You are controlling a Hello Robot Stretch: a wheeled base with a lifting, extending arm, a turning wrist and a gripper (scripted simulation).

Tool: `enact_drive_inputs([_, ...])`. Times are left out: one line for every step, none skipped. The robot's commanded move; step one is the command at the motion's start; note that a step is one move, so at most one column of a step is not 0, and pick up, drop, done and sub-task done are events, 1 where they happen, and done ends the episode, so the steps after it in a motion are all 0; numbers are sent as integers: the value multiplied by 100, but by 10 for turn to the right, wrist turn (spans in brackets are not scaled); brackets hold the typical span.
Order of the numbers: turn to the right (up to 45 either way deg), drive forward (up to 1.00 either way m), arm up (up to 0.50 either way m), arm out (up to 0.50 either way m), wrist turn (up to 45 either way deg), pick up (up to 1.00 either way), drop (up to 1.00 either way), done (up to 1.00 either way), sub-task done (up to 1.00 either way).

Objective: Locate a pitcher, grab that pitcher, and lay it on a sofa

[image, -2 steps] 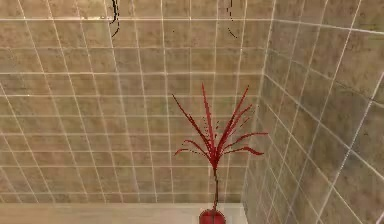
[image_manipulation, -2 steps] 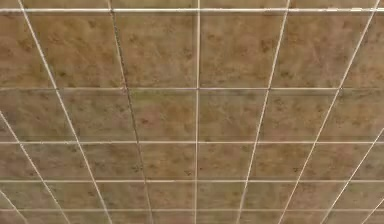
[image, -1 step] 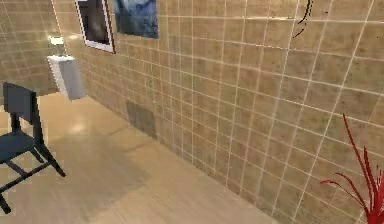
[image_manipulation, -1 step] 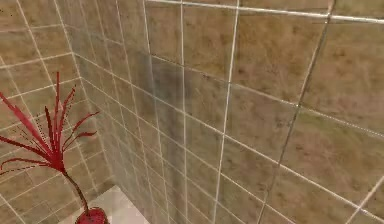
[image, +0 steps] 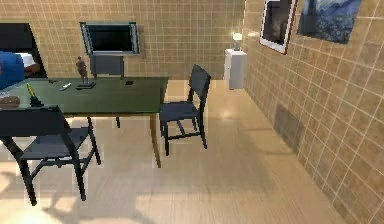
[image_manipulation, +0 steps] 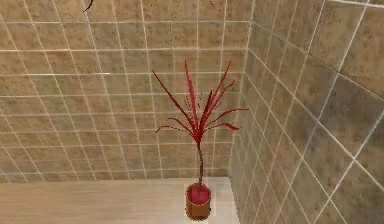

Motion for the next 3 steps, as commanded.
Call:
enact_drive_inputs([0,15,0,0,0,0,0,0,0])
enact_drive_inputs([-450,0,0,0,0,0,0,0,0])
enact_drive_inputs([-270,0,0,0,0,0,0,0,0])
